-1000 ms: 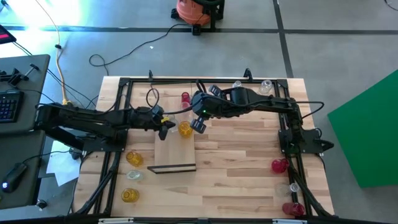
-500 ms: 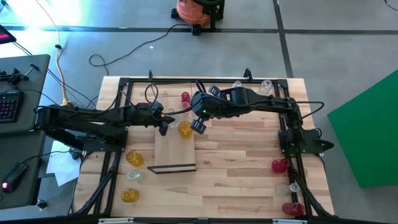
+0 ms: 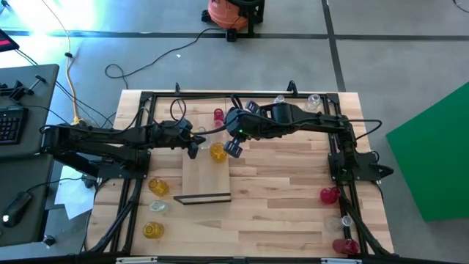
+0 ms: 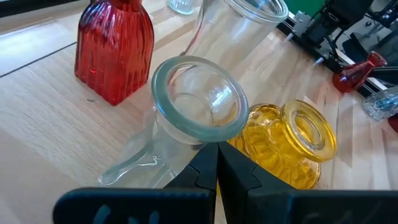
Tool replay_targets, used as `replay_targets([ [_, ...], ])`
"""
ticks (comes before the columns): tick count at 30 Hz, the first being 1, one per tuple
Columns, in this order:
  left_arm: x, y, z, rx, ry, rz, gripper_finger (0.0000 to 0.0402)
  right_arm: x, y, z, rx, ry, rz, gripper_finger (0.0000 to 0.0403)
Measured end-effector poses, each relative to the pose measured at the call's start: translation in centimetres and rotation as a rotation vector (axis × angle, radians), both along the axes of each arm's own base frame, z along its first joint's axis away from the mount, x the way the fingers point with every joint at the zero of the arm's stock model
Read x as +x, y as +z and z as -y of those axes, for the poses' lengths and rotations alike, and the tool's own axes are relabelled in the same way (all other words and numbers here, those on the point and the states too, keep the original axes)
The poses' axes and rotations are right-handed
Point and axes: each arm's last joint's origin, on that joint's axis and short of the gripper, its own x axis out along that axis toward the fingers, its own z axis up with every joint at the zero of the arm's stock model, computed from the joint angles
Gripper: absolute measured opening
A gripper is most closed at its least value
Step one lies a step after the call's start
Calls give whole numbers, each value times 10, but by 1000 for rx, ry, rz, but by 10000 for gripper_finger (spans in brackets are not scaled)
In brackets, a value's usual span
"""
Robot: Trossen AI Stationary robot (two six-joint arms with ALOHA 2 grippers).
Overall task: Sort vases onto shelf
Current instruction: Put the transparent vase on the shelf aligned with the other transparent vase
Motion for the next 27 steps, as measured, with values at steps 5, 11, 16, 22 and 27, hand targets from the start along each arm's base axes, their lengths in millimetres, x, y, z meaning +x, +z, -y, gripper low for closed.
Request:
replay_targets([
  [5,0,0,-1,12,20,-1,0,0,0,-1,1,3,4,0],
  [11,0,0,-1,27,21,-5,0,1,1,-5,1,12,19,0],
  [16,1,2,-1,61,3,1,0,1,1,-5,3,11,22,0],
  [22,3,5,3,45,-35,44,0,1,1,-5,1,13,21,0],
  [27,0,13,16,-16,-117,104,0,1,1,-6,0,14,14,0],
])
